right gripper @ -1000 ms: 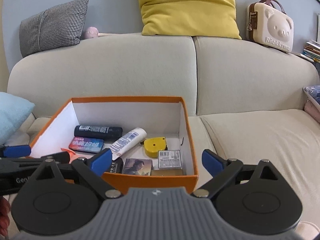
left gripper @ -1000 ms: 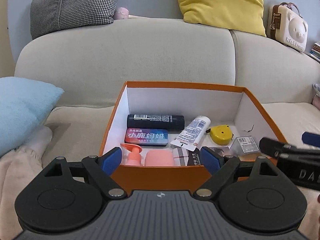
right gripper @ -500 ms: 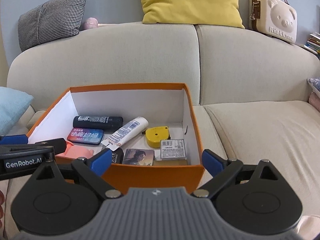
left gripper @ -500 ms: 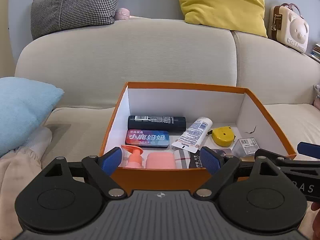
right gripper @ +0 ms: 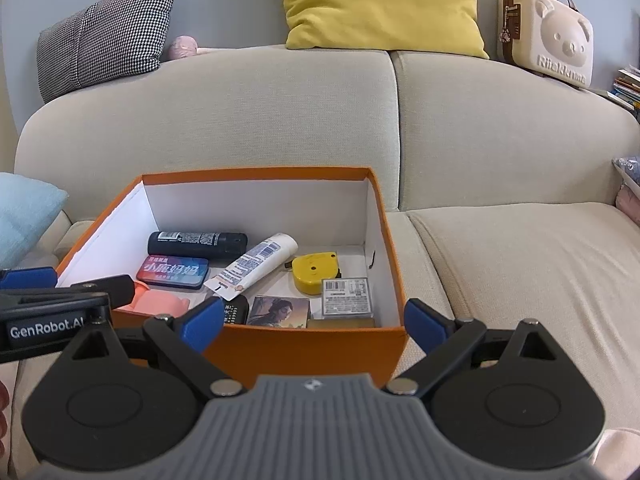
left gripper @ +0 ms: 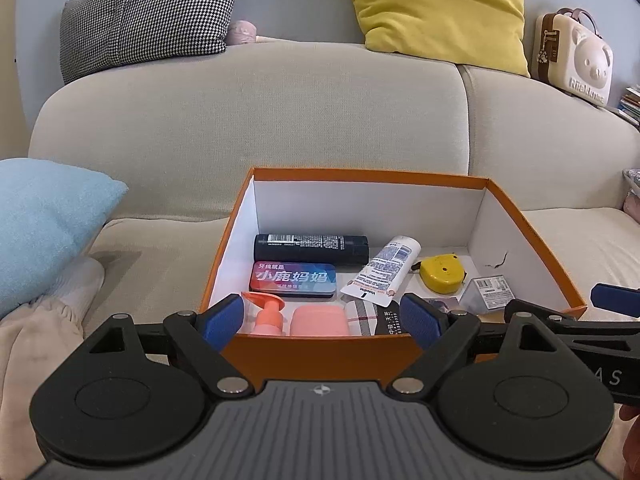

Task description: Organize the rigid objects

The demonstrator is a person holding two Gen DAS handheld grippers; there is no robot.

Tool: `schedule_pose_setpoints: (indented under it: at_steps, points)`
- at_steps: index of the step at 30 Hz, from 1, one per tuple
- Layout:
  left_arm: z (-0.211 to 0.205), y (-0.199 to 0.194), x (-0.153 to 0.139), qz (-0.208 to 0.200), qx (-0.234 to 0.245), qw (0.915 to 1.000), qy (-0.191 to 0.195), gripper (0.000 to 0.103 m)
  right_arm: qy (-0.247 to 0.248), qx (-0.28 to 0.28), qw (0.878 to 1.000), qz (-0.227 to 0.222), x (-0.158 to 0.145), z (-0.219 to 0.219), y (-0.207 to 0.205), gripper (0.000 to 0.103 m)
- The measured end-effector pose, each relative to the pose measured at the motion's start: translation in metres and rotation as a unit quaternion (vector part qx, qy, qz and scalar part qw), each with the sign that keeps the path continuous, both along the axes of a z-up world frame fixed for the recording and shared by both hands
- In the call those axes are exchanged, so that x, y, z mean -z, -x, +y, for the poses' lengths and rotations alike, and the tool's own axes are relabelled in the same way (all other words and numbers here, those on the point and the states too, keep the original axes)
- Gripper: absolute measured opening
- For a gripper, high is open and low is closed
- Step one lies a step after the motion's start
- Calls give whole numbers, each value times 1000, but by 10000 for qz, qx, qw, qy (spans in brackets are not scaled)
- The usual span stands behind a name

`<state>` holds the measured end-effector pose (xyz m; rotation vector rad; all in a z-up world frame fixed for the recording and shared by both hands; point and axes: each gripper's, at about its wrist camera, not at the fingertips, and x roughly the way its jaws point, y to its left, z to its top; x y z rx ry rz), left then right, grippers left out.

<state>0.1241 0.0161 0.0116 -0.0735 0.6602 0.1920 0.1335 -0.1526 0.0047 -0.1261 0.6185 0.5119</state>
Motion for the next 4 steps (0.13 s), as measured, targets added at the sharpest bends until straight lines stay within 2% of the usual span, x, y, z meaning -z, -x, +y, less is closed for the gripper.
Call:
schedule_pose_setpoints:
  at_steps: [4]
  points:
    - [-1, 0, 0, 0, -13, 10000, 3, 103, 6, 9, 10000, 6, 0, 0, 0, 96]
